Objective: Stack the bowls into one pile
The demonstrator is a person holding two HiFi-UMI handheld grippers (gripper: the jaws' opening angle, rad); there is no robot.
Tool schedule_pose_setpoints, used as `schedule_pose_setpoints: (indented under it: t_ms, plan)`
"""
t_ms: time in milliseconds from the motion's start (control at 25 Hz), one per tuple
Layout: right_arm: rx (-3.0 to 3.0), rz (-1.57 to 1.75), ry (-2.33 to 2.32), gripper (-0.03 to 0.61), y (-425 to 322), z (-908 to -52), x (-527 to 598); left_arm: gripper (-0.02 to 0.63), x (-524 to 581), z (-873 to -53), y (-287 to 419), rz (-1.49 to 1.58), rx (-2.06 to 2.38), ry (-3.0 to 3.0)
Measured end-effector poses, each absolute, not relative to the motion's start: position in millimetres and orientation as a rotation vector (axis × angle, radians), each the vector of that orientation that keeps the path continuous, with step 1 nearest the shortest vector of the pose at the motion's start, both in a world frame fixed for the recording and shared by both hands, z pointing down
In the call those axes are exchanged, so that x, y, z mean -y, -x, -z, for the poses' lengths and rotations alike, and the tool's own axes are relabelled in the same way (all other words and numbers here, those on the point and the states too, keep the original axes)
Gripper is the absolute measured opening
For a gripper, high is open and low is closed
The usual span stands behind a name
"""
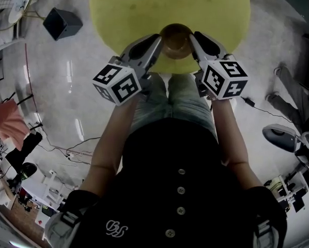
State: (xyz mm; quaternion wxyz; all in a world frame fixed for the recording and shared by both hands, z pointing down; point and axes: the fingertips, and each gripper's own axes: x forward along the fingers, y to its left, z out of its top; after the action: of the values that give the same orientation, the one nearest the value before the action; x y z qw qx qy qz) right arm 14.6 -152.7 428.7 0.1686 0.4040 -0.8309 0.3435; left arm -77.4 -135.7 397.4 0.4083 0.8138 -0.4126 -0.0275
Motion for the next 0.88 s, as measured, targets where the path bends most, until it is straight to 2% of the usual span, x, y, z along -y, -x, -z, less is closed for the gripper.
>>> schedule_pose_setpoints:
  t_ms: [880]
  plan:
    - [2.612,-0.889,-1.099,0.005,-15.1,-334.4,132.2,0.032,149.9,-328.7,46.4,0.078,0.909,-2.267]
